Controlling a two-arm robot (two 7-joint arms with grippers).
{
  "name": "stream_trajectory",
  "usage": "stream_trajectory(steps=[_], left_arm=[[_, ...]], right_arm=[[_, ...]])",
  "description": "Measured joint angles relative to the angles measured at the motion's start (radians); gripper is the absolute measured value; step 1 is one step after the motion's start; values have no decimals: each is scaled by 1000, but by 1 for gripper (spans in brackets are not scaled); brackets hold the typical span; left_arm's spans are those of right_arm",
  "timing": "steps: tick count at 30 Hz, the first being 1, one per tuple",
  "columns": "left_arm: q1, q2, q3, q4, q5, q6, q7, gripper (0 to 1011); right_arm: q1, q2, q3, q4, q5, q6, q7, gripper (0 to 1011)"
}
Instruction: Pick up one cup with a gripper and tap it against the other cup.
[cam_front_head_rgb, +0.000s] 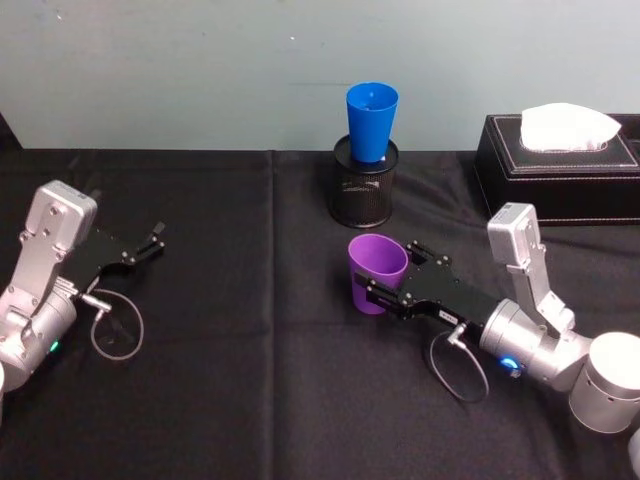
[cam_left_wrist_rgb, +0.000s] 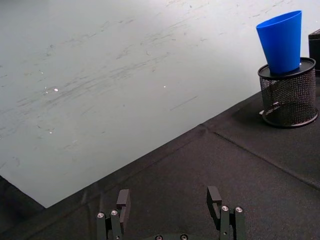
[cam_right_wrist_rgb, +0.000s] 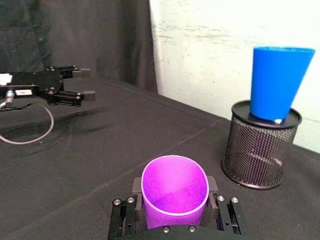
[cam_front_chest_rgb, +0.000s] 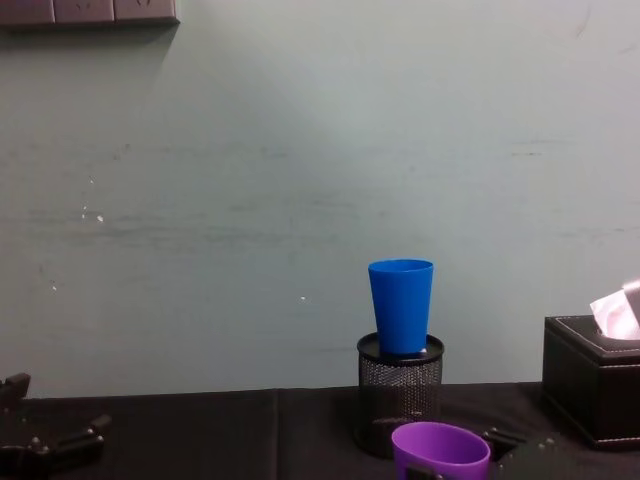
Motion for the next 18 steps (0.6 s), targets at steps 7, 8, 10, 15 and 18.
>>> stream_trajectory(steps=[7, 8, 10, 15, 18], left_arm=[[0, 0, 0, 0, 0, 0, 0, 1005], [0, 0, 0, 0, 0, 0, 0, 1005], [0, 0, 0, 0, 0, 0, 0, 1005], [0, 0, 0, 0, 0, 0, 0, 1005], [0, 0, 0, 0, 0, 0, 0, 1005]], right_arm=[[-12, 31, 7, -95, -4, 59, 2, 729], [-12, 31, 7, -95, -4, 59, 2, 729], [-13, 46, 11, -138, 1, 95, 2, 729], [-10, 70, 20, -212, 22, 159, -2, 729], [-6, 82, 25, -245, 33, 189, -6, 729]])
